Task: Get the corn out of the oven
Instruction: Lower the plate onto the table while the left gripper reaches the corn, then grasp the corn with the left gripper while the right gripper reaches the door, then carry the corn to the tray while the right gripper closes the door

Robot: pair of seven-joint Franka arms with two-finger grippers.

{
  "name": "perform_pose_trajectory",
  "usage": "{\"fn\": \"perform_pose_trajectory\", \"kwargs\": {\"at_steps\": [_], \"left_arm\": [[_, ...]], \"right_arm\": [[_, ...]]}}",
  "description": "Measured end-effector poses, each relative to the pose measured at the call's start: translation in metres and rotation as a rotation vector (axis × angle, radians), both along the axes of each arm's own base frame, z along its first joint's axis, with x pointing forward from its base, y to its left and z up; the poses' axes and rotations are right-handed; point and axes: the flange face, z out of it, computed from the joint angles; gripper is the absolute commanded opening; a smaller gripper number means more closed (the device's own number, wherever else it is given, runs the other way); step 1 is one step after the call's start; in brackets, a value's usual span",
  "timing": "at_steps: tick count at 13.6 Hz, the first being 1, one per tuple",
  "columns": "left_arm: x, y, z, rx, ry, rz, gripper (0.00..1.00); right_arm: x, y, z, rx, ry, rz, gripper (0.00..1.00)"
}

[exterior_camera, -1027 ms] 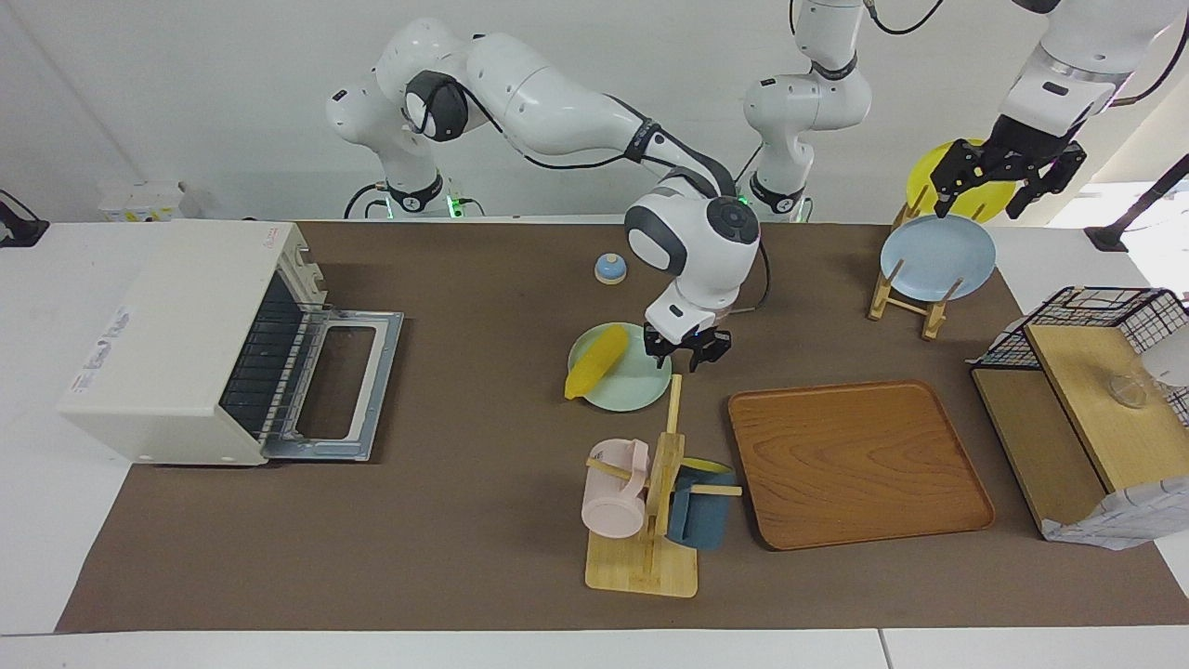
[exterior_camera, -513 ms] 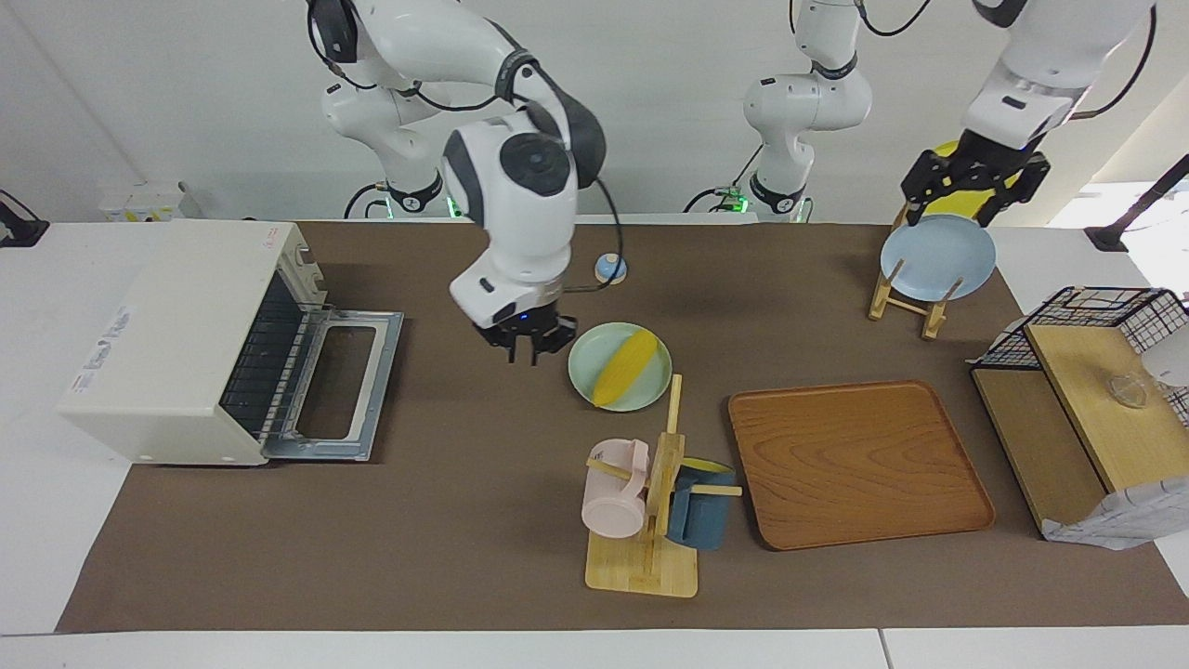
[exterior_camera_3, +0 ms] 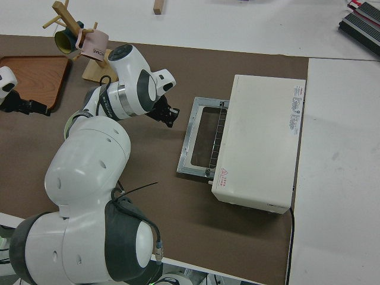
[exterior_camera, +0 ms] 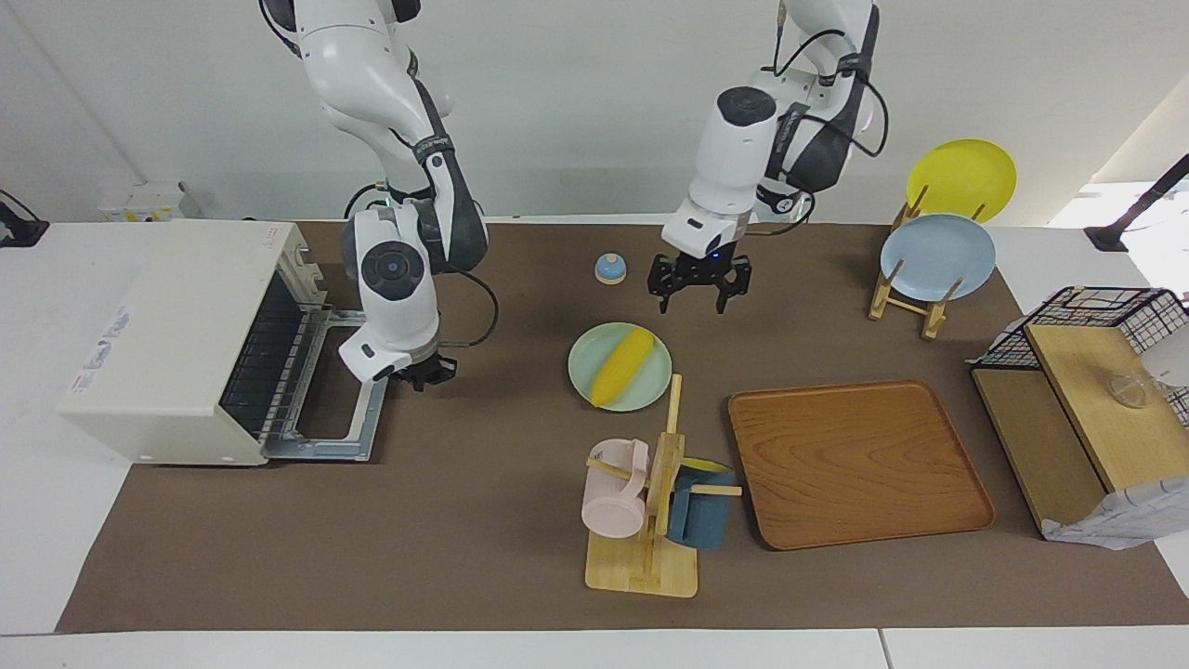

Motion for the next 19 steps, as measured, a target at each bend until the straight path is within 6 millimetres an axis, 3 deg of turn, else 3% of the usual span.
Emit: {"fn": "perform_pose_trajectory", "kwargs": {"at_steps": [3, 8, 9, 10, 11, 12, 16, 18, 19], "left_arm": [[-0.001, -0.037, -0.047, -0.052, -0.038, -0.047, 1.0], [0.02, -0.064, -0.096, -0.063, -0.03, -0.05, 0.98], [0.021, -0.067, -0.105, -0.061, -0.025, -0.051, 0.73], [0.021, -0.068, -0.112, -0.057, -0.018, -0.049, 0.33], [0.02, -0.068, -0.117, -0.054, -0.01, -0.039, 0.08], [0.02, -0.069, -0.118, -0.054, -0.007, -0.027, 0.0], [0.028, -0.064, -0.113, -0.04, 0.024, 0.069, 0.0], [0.046, -0.05, -0.097, 0.0, 0.059, 0.113, 0.0], [0.062, -0.032, -0.082, 0.016, 0.07, 0.141, 0.0]], "right_arm": [[-0.002, -0.002, -0.005, -0.043, -0.002, 0.04, 0.0], [-0.004, -0.019, -0.021, -0.076, 0.024, 0.04, 0.0], [-0.004, -0.022, -0.022, -0.086, 0.026, 0.048, 0.0], [-0.004, -0.023, -0.022, -0.095, 0.026, 0.056, 0.0], [-0.004, -0.025, -0.023, -0.109, 0.025, 0.069, 0.0], [-0.004, -0.025, -0.023, -0.117, 0.025, 0.08, 0.0], [-0.002, -0.021, -0.015, -0.139, 0.053, 0.14, 0.0], [0.004, -0.022, 0.008, -0.142, 0.094, 0.185, 0.0], [0.008, -0.028, 0.026, -0.135, 0.1, 0.203, 0.0]]}}
